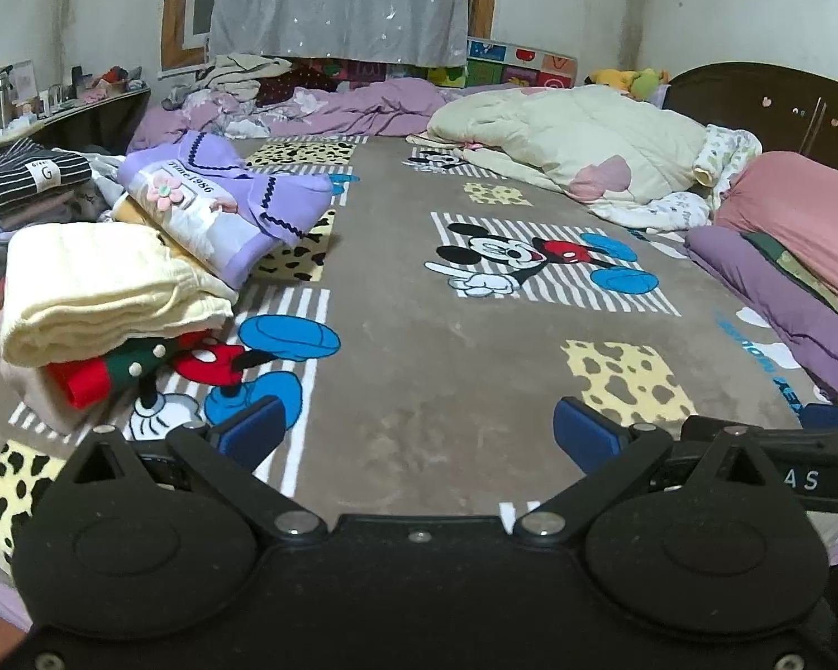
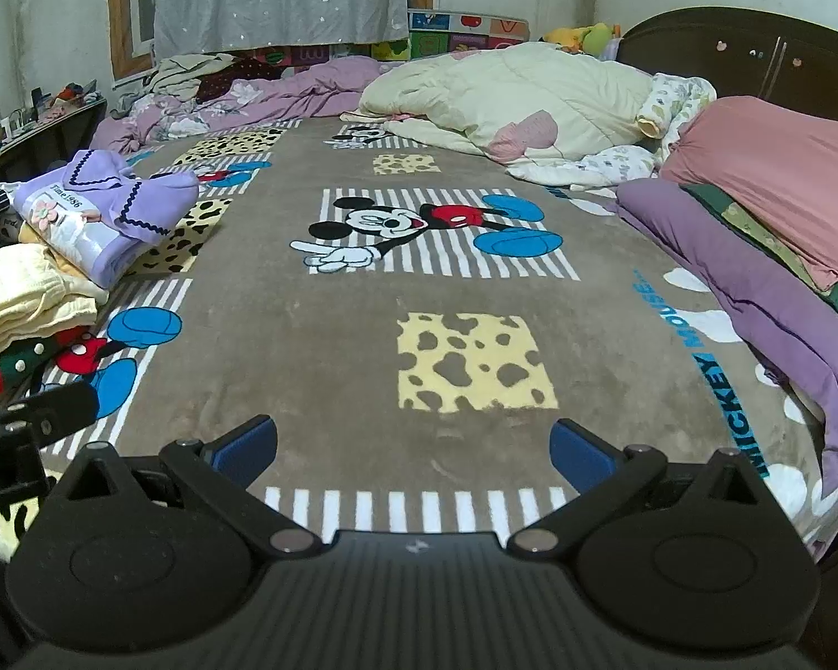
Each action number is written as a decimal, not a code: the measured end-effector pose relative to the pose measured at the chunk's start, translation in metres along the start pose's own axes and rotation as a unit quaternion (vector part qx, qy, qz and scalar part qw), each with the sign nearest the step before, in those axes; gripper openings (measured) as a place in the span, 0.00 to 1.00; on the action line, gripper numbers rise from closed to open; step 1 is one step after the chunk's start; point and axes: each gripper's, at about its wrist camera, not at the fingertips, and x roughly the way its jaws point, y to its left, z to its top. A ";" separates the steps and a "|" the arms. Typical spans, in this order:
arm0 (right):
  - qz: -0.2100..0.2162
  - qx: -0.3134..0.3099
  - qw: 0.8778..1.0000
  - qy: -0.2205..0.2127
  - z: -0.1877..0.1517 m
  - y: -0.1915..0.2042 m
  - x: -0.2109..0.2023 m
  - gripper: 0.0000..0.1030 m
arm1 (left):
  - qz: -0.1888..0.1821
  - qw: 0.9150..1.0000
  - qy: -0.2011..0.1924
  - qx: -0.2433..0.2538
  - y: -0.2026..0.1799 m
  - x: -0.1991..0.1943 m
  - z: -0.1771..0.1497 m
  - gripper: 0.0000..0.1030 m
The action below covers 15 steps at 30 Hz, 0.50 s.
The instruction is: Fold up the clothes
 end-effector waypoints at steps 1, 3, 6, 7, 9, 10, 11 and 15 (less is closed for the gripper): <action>0.000 0.000 1.000 -0.001 0.000 0.000 0.000 1.00 | 0.000 1.000 0.000 0.001 0.000 0.000 0.000 1.00; 0.000 0.001 1.000 -0.002 0.000 0.000 0.000 1.00 | 0.001 1.000 0.001 0.002 0.001 0.000 0.001 1.00; 0.001 0.001 1.000 -0.004 0.000 0.000 0.000 1.00 | 0.002 1.000 0.002 0.005 0.003 0.000 0.001 1.00; 0.001 0.001 1.000 -0.005 0.000 0.001 0.000 1.00 | 0.003 1.000 0.002 0.005 0.003 0.000 0.002 1.00; 0.001 0.001 1.000 -0.005 -0.002 0.003 -0.002 1.00 | 0.004 1.000 0.002 0.007 0.004 0.001 0.002 1.00; 0.000 0.002 1.000 -0.005 -0.002 0.003 -0.003 1.00 | 0.004 1.000 0.001 0.007 0.003 0.002 0.001 1.00; 0.000 0.002 1.000 -0.005 -0.002 0.003 -0.003 1.00 | 0.005 1.000 0.000 0.008 0.003 0.003 -0.001 1.00; -0.001 0.003 1.000 -0.004 -0.001 0.002 0.001 1.00 | 0.005 1.000 -0.001 0.010 0.001 0.002 -0.001 1.00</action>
